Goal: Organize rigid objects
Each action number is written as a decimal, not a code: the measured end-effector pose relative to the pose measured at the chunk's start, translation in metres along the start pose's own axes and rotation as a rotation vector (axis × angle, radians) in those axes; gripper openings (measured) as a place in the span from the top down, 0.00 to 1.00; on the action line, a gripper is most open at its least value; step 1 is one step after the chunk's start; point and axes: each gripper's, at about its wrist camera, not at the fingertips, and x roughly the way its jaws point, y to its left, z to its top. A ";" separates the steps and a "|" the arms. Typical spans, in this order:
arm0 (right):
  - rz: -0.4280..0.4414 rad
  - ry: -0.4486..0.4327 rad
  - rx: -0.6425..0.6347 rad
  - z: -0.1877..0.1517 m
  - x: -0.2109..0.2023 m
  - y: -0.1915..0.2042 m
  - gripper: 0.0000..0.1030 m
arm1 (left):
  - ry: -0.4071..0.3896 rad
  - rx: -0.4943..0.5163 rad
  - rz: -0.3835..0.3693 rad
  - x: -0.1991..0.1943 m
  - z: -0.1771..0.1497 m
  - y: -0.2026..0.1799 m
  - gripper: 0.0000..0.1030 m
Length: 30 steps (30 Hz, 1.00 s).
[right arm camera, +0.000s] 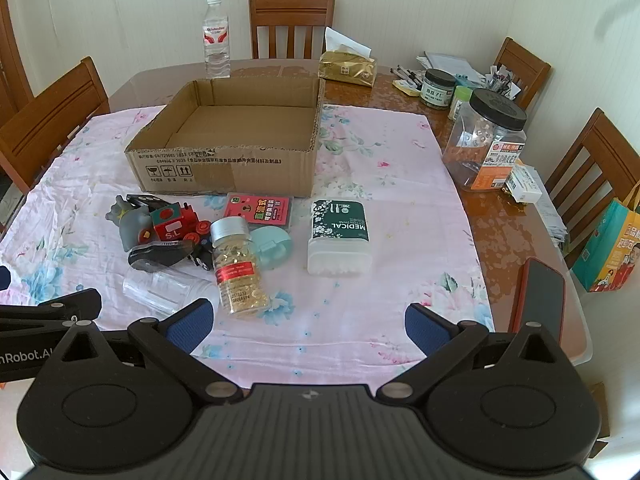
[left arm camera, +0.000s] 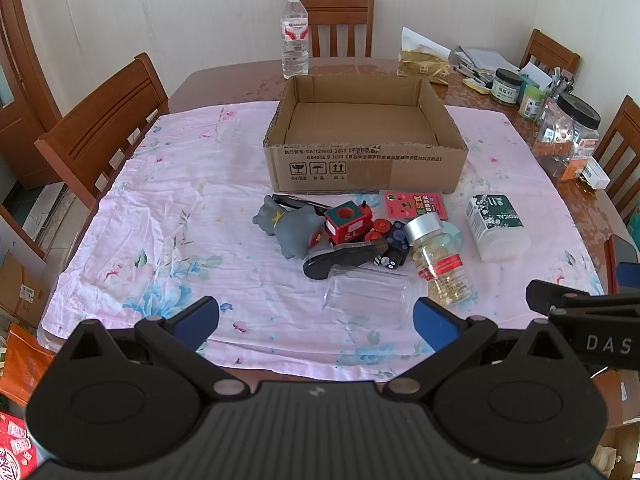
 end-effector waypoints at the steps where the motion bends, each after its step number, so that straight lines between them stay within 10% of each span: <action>1: 0.002 0.002 0.001 0.001 0.000 -0.001 0.00 | 0.000 0.000 0.000 0.000 0.000 0.000 0.01; 30: -0.011 -0.002 -0.022 0.004 0.001 -0.002 0.00 | -0.013 -0.016 -0.017 -0.004 0.006 -0.006 0.01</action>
